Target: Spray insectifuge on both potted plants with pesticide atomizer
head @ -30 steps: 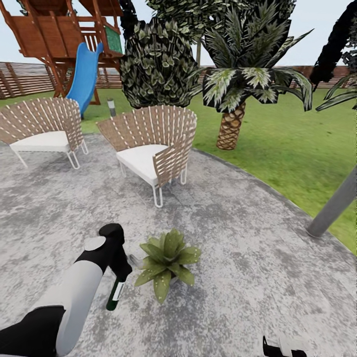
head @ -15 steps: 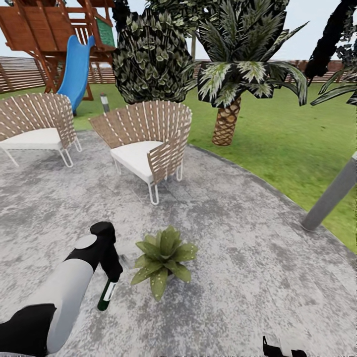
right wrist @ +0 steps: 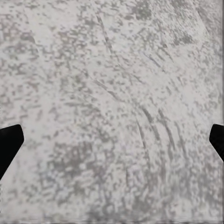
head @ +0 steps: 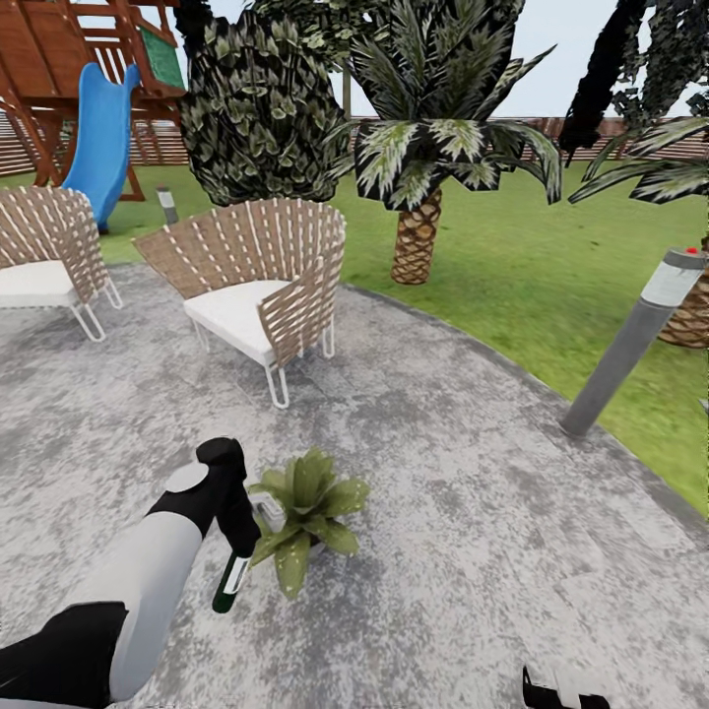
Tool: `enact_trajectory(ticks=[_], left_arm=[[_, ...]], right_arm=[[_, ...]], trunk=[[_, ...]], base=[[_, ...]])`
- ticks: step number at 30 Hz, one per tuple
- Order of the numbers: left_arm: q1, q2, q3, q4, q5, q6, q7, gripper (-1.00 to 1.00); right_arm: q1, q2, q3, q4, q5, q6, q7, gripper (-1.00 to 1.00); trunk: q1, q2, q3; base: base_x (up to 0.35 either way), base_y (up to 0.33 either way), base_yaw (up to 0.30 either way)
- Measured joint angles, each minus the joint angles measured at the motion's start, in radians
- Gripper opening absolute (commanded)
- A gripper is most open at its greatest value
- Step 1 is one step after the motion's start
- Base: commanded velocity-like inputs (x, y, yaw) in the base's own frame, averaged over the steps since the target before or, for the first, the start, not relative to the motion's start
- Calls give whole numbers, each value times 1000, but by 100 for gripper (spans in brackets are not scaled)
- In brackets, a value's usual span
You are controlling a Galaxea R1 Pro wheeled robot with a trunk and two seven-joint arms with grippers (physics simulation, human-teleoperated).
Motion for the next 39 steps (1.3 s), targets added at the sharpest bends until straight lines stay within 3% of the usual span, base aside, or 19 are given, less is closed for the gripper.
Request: enact_trajectory(ticks=[4, 11, 20, 27, 31, 33, 39], left_arm=[[3, 15, 5, 0, 0, 1, 0, -100], [3, 16, 5, 2, -1, 1, 0, -100], [4, 16, 5, 2, -1, 0, 0, -100], [8, 9, -5, 13, -2, -4, 0, -100], [8, 17, -3, 13, -1, -10, 0, -100], [8, 32, 0, 14, -1, -14, 0, -100], [27, 124, 9, 16, 9, -15, 0, -100]], right_arm=[[0, 0, 0, 0, 0, 0, 0, 100], [0, 0, 0, 0, 0, 0, 0, 100], [0, -1, -1, 0, 0, 0, 1, 100], [0, -1, -1, 0, 0, 0, 0, 100], [0, -1, -1, 0, 0, 0, 0, 100], [0, -2, -1, 0, 0, 0, 0, 100], [0, -1, 1, 0, 0, 0, -1, 100]], trunk=[[0, 0, 0], [0, 0, 0], [-1, 0, 0], [0, 0, 0], [0, 0, 0], [0, 0, 0], [0, 0, 0]], base=[[-293, 131, -4], [-176, 254, 0], [148, 289, -210], [47, 47, -267], [2, 2, -267], [0, 0, -263], [0, 0, -118]])
